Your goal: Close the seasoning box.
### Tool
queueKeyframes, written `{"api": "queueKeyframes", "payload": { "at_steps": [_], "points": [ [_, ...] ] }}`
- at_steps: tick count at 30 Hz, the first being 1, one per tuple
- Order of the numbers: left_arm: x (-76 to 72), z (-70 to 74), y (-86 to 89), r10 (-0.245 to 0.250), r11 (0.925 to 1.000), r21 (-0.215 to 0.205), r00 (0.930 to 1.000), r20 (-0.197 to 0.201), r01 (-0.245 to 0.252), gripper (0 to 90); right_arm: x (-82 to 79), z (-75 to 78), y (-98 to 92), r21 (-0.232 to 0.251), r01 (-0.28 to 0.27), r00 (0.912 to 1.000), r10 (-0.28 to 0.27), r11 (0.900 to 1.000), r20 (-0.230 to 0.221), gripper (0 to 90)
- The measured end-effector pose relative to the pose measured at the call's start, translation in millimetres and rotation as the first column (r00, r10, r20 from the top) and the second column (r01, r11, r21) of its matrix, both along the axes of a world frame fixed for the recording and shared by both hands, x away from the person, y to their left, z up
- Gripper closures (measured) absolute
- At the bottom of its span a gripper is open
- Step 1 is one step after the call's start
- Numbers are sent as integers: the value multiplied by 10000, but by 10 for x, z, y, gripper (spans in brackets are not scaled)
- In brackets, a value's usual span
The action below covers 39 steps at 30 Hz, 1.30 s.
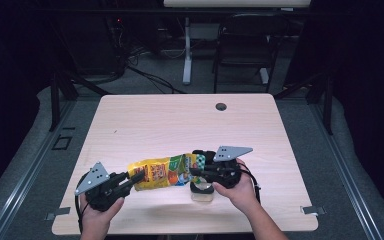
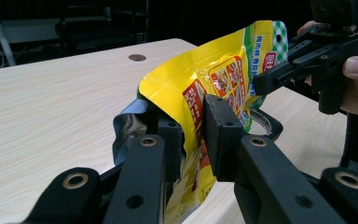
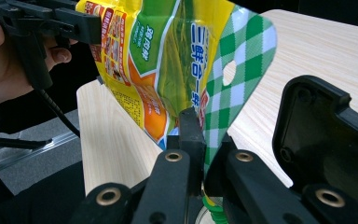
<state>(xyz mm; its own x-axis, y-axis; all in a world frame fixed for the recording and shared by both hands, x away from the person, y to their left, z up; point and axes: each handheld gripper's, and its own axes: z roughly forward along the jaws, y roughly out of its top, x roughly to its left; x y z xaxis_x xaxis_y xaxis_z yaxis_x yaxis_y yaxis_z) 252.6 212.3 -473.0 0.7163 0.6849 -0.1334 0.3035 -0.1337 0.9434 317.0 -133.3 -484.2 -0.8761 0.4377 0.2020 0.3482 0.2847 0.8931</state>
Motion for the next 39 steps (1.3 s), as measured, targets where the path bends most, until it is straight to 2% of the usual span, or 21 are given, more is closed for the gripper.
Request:
{"api": "queueKeyframes", "payload": {
  "at_steps": [5, 14, 15, 22, 39],
  "points": [
    [9, 10, -5, -99, 9999, -22, 9999, 99, 99, 790, 4, -2, -7, 42, 23, 10000, -23, 10000, -29, 893],
    [1, 36, -23, -1, 9999, 104, 9996, 267, -2, 799, 10, 3, -23, 86, 74, 10000, -73, 9999, -36, 893],
    [3, 43, -22, -182, 9998, 83, 9996, 237, 180, 801, 10, 2, -24, 130, 78, 10000, -78, 9999, -60, 893],
    [1, 86, -63, -290, 9995, 114, 9989, 358, 286, 807, 26, 15, -69, 316, 119, 9999, -115, 9994, -127, 893],
    [-12, 221, -167, -534, 9975, 497, 9960, 723, 498, 812, 29, 60, -176, 380, 18, 10000, -18, 9993, -7, 889]
  ]
}}
